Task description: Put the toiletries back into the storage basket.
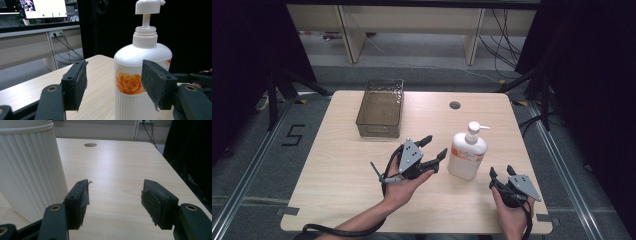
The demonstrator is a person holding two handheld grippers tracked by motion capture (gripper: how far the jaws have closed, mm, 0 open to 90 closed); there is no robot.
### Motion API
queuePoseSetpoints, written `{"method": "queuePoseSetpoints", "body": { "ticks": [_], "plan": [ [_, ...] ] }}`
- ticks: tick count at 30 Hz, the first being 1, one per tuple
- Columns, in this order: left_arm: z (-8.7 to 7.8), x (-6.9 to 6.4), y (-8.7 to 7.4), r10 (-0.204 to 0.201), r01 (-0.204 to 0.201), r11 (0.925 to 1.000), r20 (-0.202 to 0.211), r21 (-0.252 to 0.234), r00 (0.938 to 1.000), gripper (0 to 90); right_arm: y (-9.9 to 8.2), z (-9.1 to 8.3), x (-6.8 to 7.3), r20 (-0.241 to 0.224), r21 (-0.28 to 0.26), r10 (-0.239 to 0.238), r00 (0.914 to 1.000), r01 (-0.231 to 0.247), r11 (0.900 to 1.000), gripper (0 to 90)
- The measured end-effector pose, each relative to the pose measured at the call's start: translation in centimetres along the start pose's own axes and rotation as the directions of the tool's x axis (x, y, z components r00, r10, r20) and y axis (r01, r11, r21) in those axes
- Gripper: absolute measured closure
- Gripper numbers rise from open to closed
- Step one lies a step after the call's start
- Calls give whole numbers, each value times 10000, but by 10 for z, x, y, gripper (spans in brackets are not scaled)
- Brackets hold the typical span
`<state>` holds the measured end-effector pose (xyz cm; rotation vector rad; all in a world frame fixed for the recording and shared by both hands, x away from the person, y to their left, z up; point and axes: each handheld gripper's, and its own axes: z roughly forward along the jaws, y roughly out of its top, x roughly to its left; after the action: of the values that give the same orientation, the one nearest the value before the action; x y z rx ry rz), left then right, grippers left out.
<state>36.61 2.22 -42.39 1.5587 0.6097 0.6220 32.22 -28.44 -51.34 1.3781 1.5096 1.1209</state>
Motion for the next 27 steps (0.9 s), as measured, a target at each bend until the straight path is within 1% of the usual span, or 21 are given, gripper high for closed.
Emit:
{"method": "queuePoseSetpoints", "body": {
  "ticks": [2,3,4,5,6,7,11,12,15,16,18,19,20,21,22,23,24,25,26,27],
  "plan": [
    [4,-2,3,79,-79,10000,-10,-5,10000,366,0,0,0,24,26,-4,10000,4,10000,393],
    [8,-6,6,56,-56,10000,-33,-34,10000,366,0,-1,1,37,98,149,9999,-150,9998,393],
    [8,-6,6,56,-56,10000,-33,-34,10000,366,0,-1,1,37,98,149,9999,-150,9998,393],
    [10,-8,9,58,-59,10000,-40,-63,10000,366,0,0,0,13,70,2,10000,-2,10000,393],
    [12,-10,10,78,-78,10000,-37,-41,10000,366,0,0,0,13,70,2,10000,-2,10000,393],
    [14,-12,12,21,-21,10000,-27,-80,10000,367,0,0,1,24,115,136,9999,-137,9998,393],
    [21,-18,17,-64,63,9999,-75,-130,10000,371,0,0,1,0,127,167,9999,-167,9998,392],
    [22,-20,19,-54,52,9999,-92,-140,9999,373,0,0,-1,-86,70,-72,9999,72,9999,392],
    [27,-25,23,-89,85,9998,-215,-186,9997,377,0,0,0,-113,113,14,9999,-13,9999,392],
    [29,-27,23,-83,78,9998,-257,-176,9996,380,0,1,-1,-89,76,-64,9999,65,9999,392],
    [33,-30,25,-18,14,9999,-309,-158,9995,383,0,1,-1,-139,60,-44,9999,45,10000,392],
    [35,-32,25,-65,61,9999,-312,-142,9995,384,0,1,-1,-132,92,-35,9999,37,10000,392],
    [37,-34,26,-85,81,9999,-326,-111,9994,386,0,1,0,-74,-15,141,9999,-142,9999,391],
    [39,-35,27,-72,70,9999,-320,-83,9995,388,0,1,-2,-66,9,-148,9999,148,9999,391],
    [41,-37,27,-113,110,9999,-326,-87,9994,390,0,1,-2,-71,-1,-117,9999,117,9999,391],
    [43,-38,28,-155,152,9998,-332,-92,9993,392,0,0,0,-181,97,289,9994,-287,9995,391],
    [45,-39,29,-178,174,9998,-359,-116,9992,393,0,1,-1,-271,122,147,9995,-143,9998,390],
    [46,-40,31,-191,186,9997,-392,-134,9990,395,0,1,-1,-190,108,228,9996,-226,9997,390],
    [48,-41,32,-250,243,9996,-419,-161,9988,398,1,1,-3,-186,61,-114,9998,115,9999,390],
    [49,-42,33,-275,267,9995,-427,-194,9987,399,0,2,-2,-192,45,35,9998,-34,10000,389]
  ]
}}
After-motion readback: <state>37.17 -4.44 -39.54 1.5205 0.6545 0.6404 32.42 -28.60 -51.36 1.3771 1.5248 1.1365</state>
